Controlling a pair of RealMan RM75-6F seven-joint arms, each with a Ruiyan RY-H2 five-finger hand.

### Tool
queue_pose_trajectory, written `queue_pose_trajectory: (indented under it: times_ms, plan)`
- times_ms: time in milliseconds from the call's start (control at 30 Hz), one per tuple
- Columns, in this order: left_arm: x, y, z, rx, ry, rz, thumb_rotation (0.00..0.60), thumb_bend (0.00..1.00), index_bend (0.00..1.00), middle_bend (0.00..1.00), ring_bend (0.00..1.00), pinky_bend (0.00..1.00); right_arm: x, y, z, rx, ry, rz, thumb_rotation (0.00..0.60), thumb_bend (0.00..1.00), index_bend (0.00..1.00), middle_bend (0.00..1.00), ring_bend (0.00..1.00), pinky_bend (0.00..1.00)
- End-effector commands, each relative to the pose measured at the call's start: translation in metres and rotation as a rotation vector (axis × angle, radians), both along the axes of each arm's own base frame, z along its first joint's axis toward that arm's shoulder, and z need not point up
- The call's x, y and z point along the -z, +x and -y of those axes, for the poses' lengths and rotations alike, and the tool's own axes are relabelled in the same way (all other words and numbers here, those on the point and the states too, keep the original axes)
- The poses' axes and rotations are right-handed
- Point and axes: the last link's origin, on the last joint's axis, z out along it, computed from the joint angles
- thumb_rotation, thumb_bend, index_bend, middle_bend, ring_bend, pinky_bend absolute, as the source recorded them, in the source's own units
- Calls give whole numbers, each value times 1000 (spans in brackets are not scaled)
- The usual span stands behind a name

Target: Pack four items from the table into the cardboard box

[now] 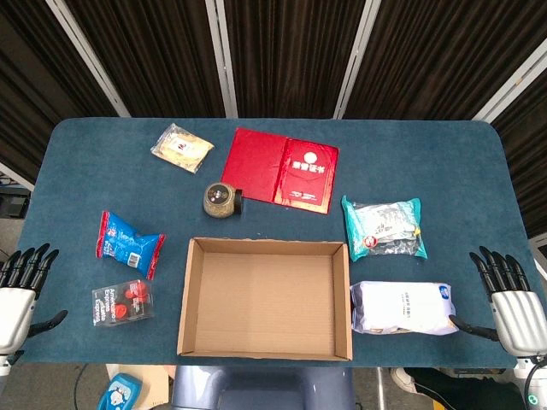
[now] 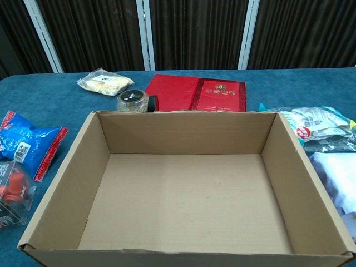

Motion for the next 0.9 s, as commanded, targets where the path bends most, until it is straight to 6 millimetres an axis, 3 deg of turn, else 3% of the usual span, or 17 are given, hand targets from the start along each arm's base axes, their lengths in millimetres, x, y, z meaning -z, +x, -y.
queue_pose_trajectory:
  times_ms: [33, 900]
  plan:
    - [0, 0, 0, -2, 0, 0, 600, 39, 0, 0, 0, 0, 0, 0, 0, 0, 1, 2, 600, 29, 0, 0, 0, 0]
    - [2, 9, 7, -26, -51, -22, 600, 38, 0, 0, 0, 0, 3, 1, 1, 14, 19, 15, 600, 29, 0, 0, 0, 0]
